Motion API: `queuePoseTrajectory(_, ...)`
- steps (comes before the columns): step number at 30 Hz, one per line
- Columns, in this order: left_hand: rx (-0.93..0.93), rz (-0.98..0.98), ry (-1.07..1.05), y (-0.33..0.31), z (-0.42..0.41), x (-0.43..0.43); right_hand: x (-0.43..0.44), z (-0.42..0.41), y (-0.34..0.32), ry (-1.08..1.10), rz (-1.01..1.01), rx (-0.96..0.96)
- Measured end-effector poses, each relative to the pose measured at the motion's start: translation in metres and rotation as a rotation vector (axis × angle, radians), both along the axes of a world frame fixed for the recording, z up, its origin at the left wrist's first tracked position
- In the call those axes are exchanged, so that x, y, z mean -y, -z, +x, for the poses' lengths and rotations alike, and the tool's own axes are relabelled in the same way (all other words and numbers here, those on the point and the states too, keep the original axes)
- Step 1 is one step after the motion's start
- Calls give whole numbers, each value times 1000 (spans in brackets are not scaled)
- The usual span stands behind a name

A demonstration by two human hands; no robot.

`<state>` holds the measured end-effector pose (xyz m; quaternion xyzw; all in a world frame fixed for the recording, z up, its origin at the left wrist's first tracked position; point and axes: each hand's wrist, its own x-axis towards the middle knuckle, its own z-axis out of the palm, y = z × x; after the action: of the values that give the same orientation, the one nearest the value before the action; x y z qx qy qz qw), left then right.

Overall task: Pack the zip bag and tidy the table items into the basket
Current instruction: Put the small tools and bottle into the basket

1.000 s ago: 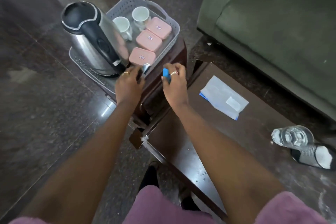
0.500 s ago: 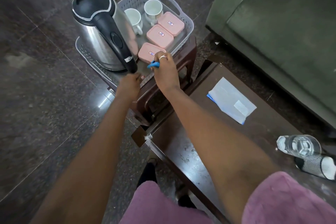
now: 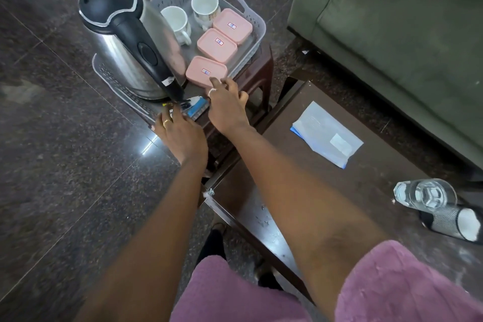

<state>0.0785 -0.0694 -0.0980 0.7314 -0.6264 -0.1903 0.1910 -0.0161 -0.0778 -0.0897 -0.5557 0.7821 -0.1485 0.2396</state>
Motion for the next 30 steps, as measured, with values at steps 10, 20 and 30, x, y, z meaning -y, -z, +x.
queuePoseTrajectory(10, -124, 151, 693, 44, -57, -134, -188, -30, 60, 600, 27, 28)
queuePoseTrajectory(20, -56, 578, 849, 69, -65, -248, -335, -24, 90, 785, 249, 268)
queuePoseTrajectory(30, -33, 636, 725, 84, -73, -235, -300, -34, 86, 787, 212, 471)
